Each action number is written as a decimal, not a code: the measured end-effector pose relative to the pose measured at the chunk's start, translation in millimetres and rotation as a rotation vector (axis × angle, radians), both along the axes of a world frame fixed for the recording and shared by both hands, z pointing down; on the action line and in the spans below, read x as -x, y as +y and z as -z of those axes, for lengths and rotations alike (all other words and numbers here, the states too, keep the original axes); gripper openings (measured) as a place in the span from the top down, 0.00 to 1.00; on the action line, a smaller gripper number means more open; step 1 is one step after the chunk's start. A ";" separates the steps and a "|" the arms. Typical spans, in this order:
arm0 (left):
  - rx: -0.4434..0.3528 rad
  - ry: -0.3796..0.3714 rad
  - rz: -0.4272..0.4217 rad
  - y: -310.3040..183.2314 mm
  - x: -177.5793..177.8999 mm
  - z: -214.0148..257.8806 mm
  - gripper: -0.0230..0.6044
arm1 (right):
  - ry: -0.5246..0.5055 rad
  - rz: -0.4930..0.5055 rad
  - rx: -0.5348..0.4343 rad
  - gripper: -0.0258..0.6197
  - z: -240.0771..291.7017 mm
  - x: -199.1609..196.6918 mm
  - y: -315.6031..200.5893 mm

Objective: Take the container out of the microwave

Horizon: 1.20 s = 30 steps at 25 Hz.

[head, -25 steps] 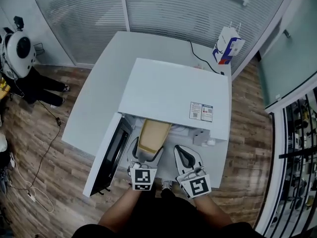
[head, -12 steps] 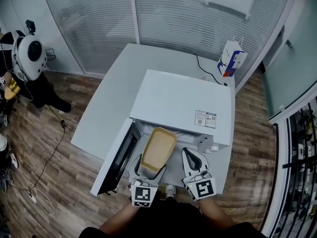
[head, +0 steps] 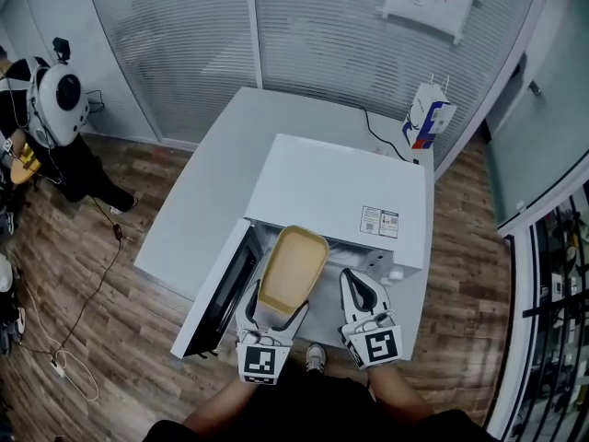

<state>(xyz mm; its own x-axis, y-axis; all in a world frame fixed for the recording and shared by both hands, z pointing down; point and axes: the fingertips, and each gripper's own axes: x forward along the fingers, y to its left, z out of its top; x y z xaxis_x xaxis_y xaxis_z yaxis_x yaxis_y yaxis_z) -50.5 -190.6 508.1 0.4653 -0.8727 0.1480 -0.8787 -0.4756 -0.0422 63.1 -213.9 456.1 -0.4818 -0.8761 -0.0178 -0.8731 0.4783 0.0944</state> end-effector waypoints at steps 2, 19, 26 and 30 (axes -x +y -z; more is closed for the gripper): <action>-0.020 0.006 0.002 -4.5 -1.3 9.6 0.25 | 0.000 0.004 -0.014 0.96 8.5 0.7 -0.1; -0.163 0.024 0.027 -44.9 3.8 73.6 0.25 | 0.011 -0.008 -0.107 0.96 54.6 2.2 -4.6; -0.148 0.036 0.025 -46.8 3.3 70.1 0.25 | 0.019 -0.021 -0.111 0.96 58.3 3.0 -7.4; -0.151 0.039 0.017 -47.2 0.3 71.0 0.25 | 0.016 -0.020 -0.112 0.96 56.9 3.6 -7.2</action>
